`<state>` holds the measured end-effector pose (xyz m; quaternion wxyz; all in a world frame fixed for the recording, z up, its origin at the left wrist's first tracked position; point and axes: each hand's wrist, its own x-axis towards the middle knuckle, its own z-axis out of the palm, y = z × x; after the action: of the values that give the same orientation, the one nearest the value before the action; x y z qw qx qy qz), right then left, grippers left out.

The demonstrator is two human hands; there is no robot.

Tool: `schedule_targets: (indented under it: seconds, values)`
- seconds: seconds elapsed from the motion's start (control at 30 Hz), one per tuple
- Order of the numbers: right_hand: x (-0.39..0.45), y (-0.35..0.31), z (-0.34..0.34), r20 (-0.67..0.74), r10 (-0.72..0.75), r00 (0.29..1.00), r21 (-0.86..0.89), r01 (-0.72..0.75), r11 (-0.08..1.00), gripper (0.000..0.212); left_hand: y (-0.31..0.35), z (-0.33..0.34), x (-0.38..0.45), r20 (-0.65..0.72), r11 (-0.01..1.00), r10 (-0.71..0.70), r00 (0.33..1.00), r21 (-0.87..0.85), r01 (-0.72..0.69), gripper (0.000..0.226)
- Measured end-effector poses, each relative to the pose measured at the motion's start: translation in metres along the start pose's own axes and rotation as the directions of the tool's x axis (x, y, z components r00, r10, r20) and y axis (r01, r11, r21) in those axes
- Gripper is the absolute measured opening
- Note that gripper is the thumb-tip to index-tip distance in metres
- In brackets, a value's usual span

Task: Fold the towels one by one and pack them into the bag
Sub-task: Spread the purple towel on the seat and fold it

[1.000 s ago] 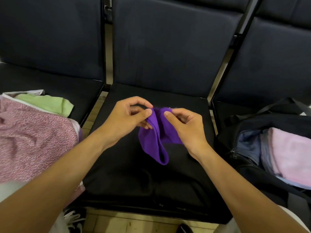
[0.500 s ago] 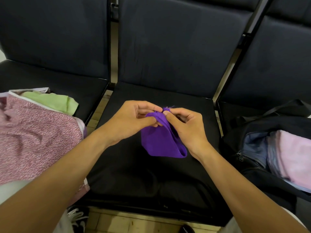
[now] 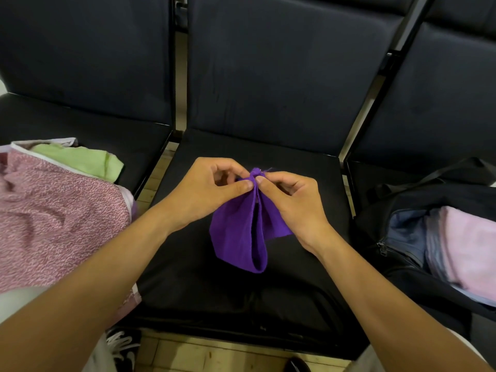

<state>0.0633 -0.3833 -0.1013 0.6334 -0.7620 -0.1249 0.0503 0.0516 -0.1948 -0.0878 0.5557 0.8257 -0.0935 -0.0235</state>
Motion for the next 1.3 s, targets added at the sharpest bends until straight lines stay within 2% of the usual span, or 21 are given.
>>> schedule_targets:
  seconds: [0.53,0.77,1.03,1.3]
  values:
    - [-0.0019,-0.0056,0.0005,0.097,0.004,0.995,0.062,-0.01,0.998,0.017,-0.0013,0.0032,0.0016,-0.074,1.0,0.015,0.997,-0.02,-0.016,0.011]
    - [0.0004,-0.004,-0.0018,0.134,0.015,0.991,0.045,-0.021,0.999,0.024,-0.001,0.0038,0.002,-0.103,0.998,0.031,0.994,-0.043,-0.035,0.013]
    - [0.0002,-0.0035,0.0,0.074,0.061,0.995,0.095,-0.068,0.993,0.022,0.0002,0.0043,0.0016,-0.142,0.994,0.056,0.988,-0.088,-0.069,0.014]
    - [0.0005,-0.0043,0.0022,-0.044,0.051,0.998,0.107,-0.046,0.993,0.021,0.0012,0.0033,0.0016,-0.179,0.99,0.046,0.983,-0.122,-0.069,0.015]
